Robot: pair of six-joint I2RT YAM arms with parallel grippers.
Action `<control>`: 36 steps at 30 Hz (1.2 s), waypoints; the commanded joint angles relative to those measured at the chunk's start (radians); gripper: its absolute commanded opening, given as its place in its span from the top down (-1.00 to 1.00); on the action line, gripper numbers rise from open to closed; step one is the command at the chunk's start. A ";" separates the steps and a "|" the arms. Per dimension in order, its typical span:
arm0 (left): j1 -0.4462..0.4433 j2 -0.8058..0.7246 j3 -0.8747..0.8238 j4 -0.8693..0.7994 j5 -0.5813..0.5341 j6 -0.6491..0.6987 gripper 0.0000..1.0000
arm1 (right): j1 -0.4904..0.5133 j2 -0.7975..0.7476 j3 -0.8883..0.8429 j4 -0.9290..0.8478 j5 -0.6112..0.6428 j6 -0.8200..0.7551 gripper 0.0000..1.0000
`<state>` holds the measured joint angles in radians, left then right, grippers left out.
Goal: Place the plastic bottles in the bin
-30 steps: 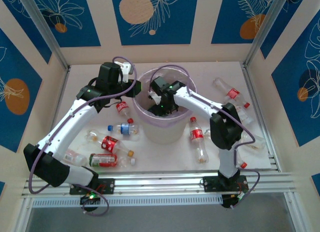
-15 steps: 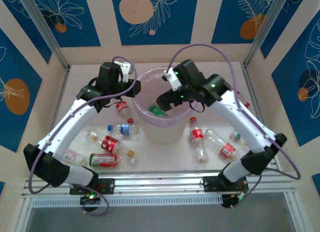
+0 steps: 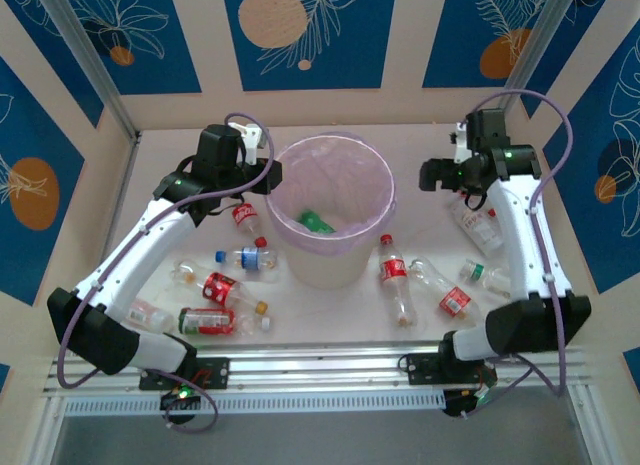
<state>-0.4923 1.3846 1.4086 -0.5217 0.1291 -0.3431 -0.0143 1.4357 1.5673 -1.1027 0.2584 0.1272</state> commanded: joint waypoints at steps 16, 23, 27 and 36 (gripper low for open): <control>-0.008 0.054 -0.011 0.020 0.049 -0.017 0.49 | -0.303 0.412 -0.173 0.318 -0.060 -0.109 -0.98; -0.008 0.038 -0.013 0.009 0.026 -0.011 0.50 | -0.306 0.515 -0.191 0.354 -0.080 -0.095 -0.98; -0.009 0.038 -0.010 0.005 0.023 -0.007 0.50 | -0.294 0.541 -0.225 0.377 -0.071 -0.091 -0.98; -0.009 0.044 -0.003 0.010 0.023 -0.011 0.50 | -0.283 0.560 -0.278 0.414 -0.098 -0.078 -0.97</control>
<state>-0.4923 1.4170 1.4078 -0.4679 0.1371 -0.3618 -0.3073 1.9659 1.3289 -0.7010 0.2291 0.0349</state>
